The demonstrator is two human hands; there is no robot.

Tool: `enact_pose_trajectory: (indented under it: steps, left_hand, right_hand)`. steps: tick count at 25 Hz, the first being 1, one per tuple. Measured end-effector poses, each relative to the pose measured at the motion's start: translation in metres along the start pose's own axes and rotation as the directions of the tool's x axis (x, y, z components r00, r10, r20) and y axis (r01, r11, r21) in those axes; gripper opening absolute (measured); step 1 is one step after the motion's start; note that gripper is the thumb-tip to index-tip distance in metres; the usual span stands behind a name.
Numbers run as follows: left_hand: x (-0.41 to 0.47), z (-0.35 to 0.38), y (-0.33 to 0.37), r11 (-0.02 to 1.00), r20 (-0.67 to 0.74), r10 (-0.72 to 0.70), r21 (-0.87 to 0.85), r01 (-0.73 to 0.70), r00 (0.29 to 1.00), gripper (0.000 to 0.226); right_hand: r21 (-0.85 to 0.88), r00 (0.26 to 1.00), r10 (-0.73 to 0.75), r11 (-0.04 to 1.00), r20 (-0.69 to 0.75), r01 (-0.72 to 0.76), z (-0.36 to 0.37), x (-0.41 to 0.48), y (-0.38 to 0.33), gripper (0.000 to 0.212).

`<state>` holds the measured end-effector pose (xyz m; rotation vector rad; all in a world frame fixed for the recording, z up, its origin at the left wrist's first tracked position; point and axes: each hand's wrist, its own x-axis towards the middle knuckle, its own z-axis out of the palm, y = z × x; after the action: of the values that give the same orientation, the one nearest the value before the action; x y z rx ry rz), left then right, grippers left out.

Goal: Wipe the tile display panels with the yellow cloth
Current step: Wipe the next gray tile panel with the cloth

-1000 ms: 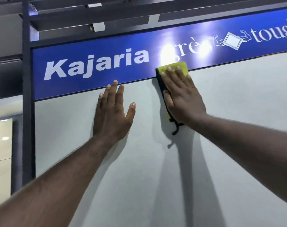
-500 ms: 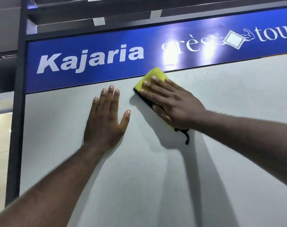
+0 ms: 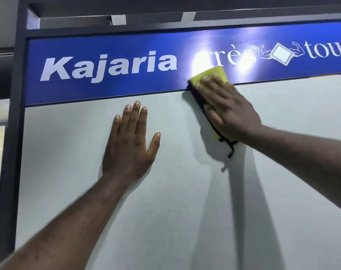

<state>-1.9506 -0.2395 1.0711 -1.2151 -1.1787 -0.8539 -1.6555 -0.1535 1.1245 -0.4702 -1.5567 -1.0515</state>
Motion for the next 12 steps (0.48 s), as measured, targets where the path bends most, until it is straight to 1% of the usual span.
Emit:
enact_pose_trajectory:
  steps: [1, 2, 3, 4, 5, 6, 7, 8, 9, 10, 11, 12]
  left_hand:
    - [0.0, 0.001, 0.0, 1.0, 0.0, 0.001, 0.004, -0.001, 1.0, 0.078]
    - [0.0, 0.001, -0.001, 1.0, 0.0, 0.004, 0.007, -0.004, 1.0, 0.078]
    - [0.0, 0.002, -0.001, 1.0, -0.006, 0.009, 0.007, -0.009, 1.0, 0.078]
    - [0.0, 0.002, -0.001, 1.0, -0.016, 0.015, 0.009, -0.015, 1.0, 0.078]
    - [0.0, 0.003, -0.001, 1.0, -0.025, 0.02, 0.013, -0.019, 1.0, 0.078]
    - [0.0, 0.003, -0.001, 1.0, -0.029, 0.022, 0.014, -0.021, 0.999, 0.078]
    - [0.0, 0.003, -0.001, 1.0, -0.031, 0.021, 0.012, -0.02, 0.999, 0.078]
    - [0.0, 0.003, 0.0, 1.0, -0.032, 0.019, 0.008, -0.019, 0.999, 0.078]
    - [0.0, 0.004, 0.0, 1.0, -0.031, 0.014, 0.006, -0.014, 0.999, 0.078]
    - [0.0, 0.004, 0.0, 1.0, -0.031, 0.01, 0.008, -0.01, 0.999, 0.078]
    - [-0.001, 0.004, 0.0, 1.0, -0.031, 0.011, 0.011, -0.01, 0.999, 0.078]
    - [-0.001, 0.004, 0.0, 1.0, -0.031, 0.015, 0.012, -0.015, 0.999, 0.078]
  right_hand:
    - [0.015, 0.982, 0.188, 0.982, -0.027, -0.188, 0.003, 0.003, -0.006, 0.061]
    - [0.01, 0.976, 0.212, 0.977, -0.04, -0.212, 0.006, 0.001, -0.014, 0.061]
    - [-0.005, 0.996, 0.091, 0.996, -0.025, -0.091, 0.006, -0.004, -0.019, 0.06]
    - [-0.005, 0.992, -0.118, 0.993, 0.035, 0.119, 0.004, -0.013, -0.017, 0.058]
    - [0.021, 0.94, -0.324, 0.946, 0.106, 0.323, -0.003, -0.02, -0.011, 0.056]
    - [0.036, 0.901, -0.414, 0.91, 0.133, 0.413, -0.009, -0.021, -0.003, 0.055]
    - [0.022, 0.921, -0.371, 0.928, 0.12, 0.371, -0.011, -0.018, 0.003, 0.055]
    - [-0.001, 0.979, -0.195, 0.981, 0.063, 0.195, -0.009, -0.013, 0.004, 0.057]
    - [0.008, 0.998, 0.067, 0.998, 0.006, -0.067, -0.007, -0.009, -0.003, 0.059]
    - [0.027, 0.969, 0.245, 0.969, -0.024, -0.244, -0.003, -0.007, -0.01, 0.061]
    - [0.013, 0.968, 0.248, 0.969, -0.037, -0.247, 0.0, -0.009, -0.017, 0.061]
    - [-0.014, 0.992, 0.125, 0.992, -0.016, -0.125, 0.0, -0.016, -0.022, 0.06]
